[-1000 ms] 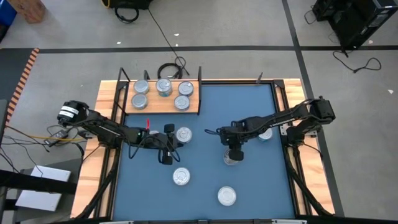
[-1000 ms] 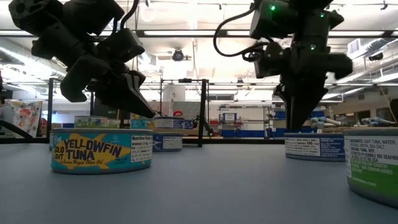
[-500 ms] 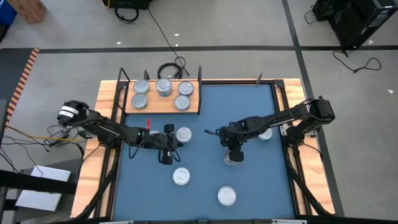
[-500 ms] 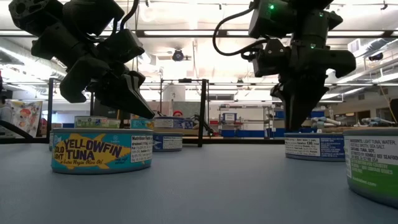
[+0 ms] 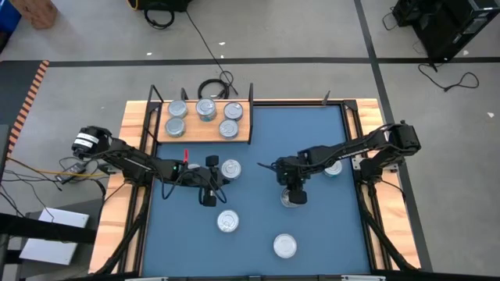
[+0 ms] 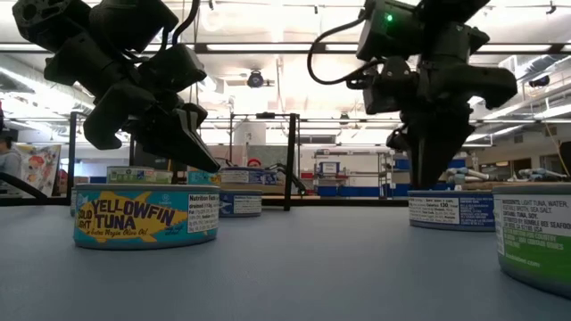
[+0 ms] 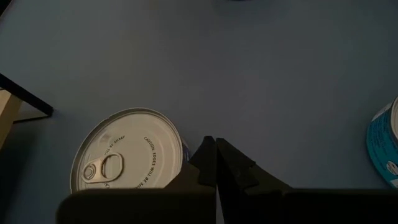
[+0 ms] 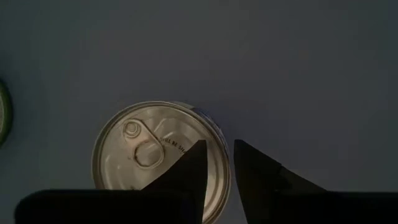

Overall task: Stack canned seafood by type on shelf
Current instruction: Stack the blue tuna can on top of the other blue tuna can on the shelf

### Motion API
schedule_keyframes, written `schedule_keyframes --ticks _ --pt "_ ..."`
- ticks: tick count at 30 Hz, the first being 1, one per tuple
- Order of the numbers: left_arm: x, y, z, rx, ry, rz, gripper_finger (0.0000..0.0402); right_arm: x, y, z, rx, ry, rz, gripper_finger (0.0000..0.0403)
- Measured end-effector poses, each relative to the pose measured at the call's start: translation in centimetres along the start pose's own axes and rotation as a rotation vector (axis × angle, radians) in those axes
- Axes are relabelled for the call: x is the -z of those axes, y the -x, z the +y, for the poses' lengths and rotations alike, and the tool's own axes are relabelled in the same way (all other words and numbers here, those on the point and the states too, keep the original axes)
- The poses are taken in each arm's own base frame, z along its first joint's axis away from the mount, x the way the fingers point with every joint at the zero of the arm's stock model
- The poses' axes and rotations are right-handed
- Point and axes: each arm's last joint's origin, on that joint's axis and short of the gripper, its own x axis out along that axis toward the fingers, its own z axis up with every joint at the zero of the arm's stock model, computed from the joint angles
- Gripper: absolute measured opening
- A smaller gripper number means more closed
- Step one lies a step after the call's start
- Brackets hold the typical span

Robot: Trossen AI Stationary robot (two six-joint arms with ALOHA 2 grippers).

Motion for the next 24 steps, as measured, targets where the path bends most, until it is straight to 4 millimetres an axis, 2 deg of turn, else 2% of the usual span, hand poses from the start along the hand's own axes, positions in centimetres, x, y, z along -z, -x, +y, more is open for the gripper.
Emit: schedule_keyframes --ticks 7,14,17,24 --pt "0.0 0.0 0.0 0.0 0.001 0.0 0.0001 0.3 -0.3 -0.4 -0.001 0.002 -0.001 0.0071" --pt "0.0 0.0 0.0 0.0 0.0 0.0 0.0001 0.2 -0.2 -1.1 0.034 -0.039 -0.013 0.0007" --pt "0.0 0.0 0.0 -0.013 0.0 0.001 0.0001 0.1 -0.1 -1.7 0.082 -0.124 -0.022 0.0012" --pt "0.4 0.0 0.1 -0.038 -0.005 0.037 0.0001 0.2 0.2 -3.5 0.208 -0.488 -0.065 0.0005"
